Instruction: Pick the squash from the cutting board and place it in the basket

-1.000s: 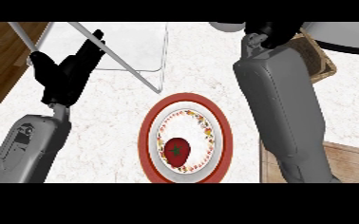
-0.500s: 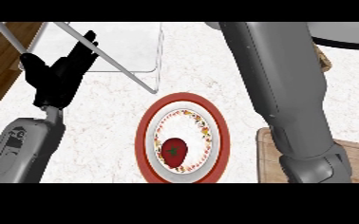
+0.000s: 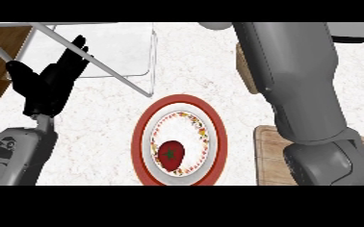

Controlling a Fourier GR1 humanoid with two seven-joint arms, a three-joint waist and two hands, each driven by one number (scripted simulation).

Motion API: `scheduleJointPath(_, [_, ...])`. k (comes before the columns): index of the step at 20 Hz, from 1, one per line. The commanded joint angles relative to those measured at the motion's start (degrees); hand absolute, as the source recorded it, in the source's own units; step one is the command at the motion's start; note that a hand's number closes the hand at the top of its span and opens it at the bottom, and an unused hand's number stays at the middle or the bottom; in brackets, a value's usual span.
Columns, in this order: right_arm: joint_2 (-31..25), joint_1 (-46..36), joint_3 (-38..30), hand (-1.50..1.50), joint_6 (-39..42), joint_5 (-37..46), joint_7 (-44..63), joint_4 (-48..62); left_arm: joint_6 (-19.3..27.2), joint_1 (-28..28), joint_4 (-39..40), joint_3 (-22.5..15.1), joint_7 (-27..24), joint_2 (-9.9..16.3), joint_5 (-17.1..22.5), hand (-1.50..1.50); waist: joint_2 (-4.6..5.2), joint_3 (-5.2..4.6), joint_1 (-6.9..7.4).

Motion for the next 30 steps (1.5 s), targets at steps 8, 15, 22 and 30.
scheduleJointPath(8, [1.33, -1.55, -6.93, 1.50, -6.90, 4.88, 12.17, 7.65, -0.08, 4.01, 2.63, 1.46, 0.84, 0.10, 0.22, 0.00, -0.04, -0.32, -3.55])
scheduleJointPath(15, [1.35, 1.10, -9.22, 1.50, -11.91, 6.38, 10.88, 8.89, 0.12, 6.34, 1.97, 1.33, -0.67, -0.96, -0.42, 0.00, -0.09, -0.31, -3.76])
scheduleJointPath(22, [0.68, 6.44, -13.91, -1.50, -14.54, 11.88, 12.15, 4.53, -0.71, 7.03, 0.63, 2.61, 1.04, 0.14, 0.67, 0.00, -0.34, -0.22, -4.79])
scheduleJointPath(30, [1.35, 4.30, -14.26, -1.50, -21.22, 11.68, 8.85, 3.30, -1.47, 6.38, 4.68, 3.87, -2.26, -0.28, 0.10, 0.00, -0.29, -0.31, -4.89])
